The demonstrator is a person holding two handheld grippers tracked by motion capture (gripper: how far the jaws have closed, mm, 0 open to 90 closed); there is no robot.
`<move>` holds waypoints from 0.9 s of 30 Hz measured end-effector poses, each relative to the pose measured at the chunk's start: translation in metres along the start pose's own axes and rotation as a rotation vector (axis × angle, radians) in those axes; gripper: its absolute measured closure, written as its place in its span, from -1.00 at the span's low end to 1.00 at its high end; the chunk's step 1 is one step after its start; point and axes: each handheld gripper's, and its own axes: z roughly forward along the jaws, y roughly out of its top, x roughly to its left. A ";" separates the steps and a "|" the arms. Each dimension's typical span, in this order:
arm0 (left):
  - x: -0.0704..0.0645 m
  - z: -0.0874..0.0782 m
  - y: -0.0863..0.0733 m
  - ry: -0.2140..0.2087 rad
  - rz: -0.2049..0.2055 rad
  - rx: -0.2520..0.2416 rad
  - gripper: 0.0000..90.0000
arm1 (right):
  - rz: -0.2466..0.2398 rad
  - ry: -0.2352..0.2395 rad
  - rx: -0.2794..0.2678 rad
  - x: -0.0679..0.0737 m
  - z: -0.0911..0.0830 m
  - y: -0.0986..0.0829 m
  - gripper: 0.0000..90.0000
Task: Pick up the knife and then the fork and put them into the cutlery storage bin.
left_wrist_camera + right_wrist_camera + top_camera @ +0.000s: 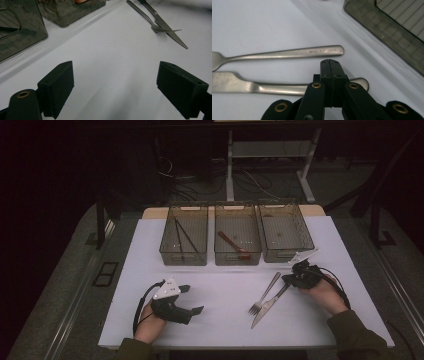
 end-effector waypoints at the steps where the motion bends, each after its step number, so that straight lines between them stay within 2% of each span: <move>1: 0.000 0.000 0.000 0.000 0.000 0.000 -0.70 | -0.003 0.006 0.003 0.000 -0.001 -0.001 0.98; 8: 0.000 0.000 0.000 0.000 -0.001 -0.001 -0.70 | 0.010 0.023 0.022 -0.002 -0.010 -0.012 0.98; 27: -0.001 0.001 0.000 -0.001 -0.004 0.000 -0.70 | -0.009 0.075 0.078 0.002 -0.029 -0.034 0.98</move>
